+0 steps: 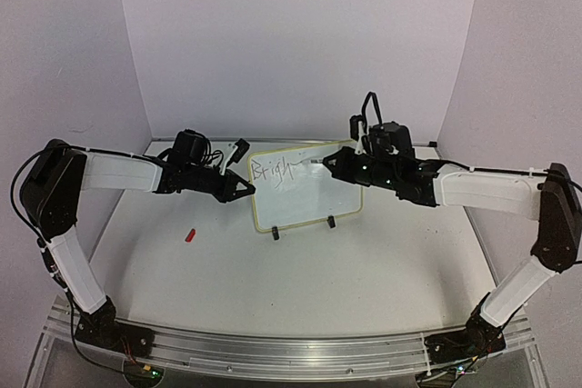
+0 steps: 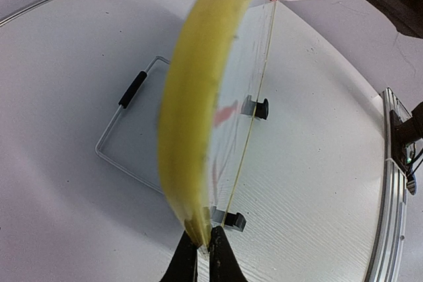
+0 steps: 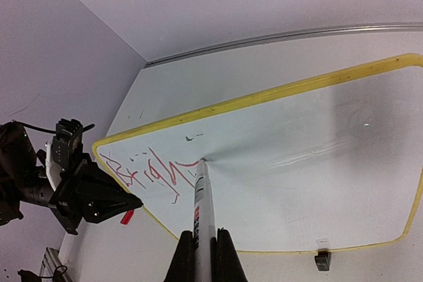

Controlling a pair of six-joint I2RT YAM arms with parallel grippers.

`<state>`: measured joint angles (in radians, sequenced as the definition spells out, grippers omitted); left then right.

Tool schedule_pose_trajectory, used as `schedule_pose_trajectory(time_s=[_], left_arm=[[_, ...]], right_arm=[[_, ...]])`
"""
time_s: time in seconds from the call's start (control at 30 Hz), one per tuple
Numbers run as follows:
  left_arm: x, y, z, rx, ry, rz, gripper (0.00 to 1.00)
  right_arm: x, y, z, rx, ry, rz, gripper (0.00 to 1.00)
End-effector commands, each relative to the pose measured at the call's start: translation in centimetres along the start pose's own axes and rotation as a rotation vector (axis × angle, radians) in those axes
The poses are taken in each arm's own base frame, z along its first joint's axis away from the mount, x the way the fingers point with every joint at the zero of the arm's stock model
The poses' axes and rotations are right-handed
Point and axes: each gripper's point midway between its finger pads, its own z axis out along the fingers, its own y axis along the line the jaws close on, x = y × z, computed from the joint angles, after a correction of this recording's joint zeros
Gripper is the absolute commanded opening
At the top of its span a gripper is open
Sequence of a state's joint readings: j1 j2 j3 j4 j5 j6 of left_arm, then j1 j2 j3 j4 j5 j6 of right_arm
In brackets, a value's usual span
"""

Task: Write a sentence on the whiteboard

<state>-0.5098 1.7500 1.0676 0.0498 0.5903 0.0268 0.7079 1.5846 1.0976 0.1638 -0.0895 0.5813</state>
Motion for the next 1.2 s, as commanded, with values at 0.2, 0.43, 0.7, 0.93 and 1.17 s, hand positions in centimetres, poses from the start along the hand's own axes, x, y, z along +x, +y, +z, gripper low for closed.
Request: schedule_pose_trajectory(time_s=[0.2,0.43,0.7,0.93,1.17], left_arm=[[0.3,1.8,0.2,-0.079,0.015,0.018,0.00],[0.2,1.8,0.2,-0.080,0.014,0.017,0.00],[0.4,1.9,0.2,-0.081,0.018,0.016,0.00],[0.4,1.9,0.2,-0.084,0.022,0.020,0.00],[0.3,1.9,0.2,-0.083,0.018,0.022,0.00]], right_arm=[[-1.5,2.3,-1.5,-0.100,-0.007,-0.029,0.00],[-2.5,3.0,-1.8,-0.115,-0.028,-0.037,0.00],[-2.7,2.7,-0.1,-0.087,-0.031,-0.052,0.00],[-2.4,2.0,0.7,-0.061,-0.027,-0.050,0.00],[-0.6,0.7,0.7,-0.035,0.013,-0.027,0.00]])
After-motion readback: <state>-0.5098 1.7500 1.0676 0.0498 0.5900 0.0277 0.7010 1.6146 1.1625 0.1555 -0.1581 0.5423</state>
